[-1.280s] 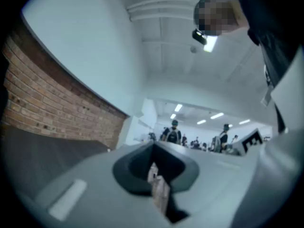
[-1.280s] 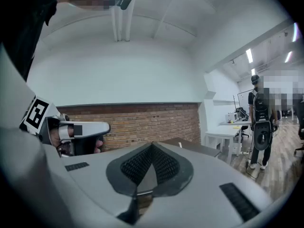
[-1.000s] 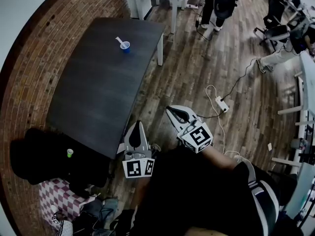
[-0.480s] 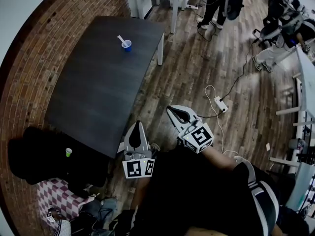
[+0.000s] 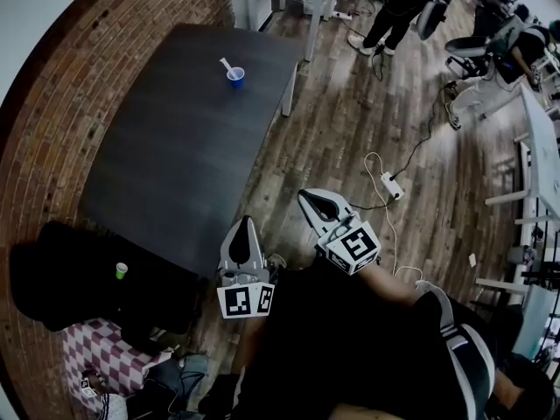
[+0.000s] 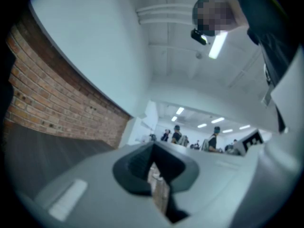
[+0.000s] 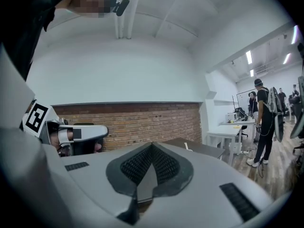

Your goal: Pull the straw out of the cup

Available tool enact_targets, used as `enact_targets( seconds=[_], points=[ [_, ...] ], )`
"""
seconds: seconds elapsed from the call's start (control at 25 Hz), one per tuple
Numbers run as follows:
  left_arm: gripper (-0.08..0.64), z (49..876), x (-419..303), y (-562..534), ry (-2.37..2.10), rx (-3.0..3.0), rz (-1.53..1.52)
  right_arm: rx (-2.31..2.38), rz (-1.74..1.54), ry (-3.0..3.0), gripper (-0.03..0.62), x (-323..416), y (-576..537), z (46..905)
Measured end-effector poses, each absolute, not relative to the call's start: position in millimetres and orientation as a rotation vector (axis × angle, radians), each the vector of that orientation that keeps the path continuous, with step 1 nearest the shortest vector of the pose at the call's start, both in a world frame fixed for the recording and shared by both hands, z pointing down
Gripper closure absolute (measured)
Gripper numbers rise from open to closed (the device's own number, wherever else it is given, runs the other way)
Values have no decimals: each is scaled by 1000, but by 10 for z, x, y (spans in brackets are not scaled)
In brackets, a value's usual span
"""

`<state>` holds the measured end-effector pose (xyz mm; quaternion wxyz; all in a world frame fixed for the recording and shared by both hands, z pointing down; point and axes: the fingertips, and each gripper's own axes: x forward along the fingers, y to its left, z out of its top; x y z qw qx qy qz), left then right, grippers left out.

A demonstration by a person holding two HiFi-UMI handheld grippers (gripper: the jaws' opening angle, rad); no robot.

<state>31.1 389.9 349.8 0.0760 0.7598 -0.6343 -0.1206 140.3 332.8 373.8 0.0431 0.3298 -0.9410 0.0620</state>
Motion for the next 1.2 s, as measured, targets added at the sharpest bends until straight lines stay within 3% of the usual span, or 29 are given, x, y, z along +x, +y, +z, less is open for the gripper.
enact_targets(
  seconds=[0.68, 1.2],
  points=[
    [555, 3726, -204, 4069, -1845, 2282, -337, 1105, 186, -2814, 588, 1016, 3444, 3871],
    [555, 3826, -242, 3606, -1918, 2223, -295, 1059, 198, -2828, 587, 1037, 2807, 3988]
  ],
)
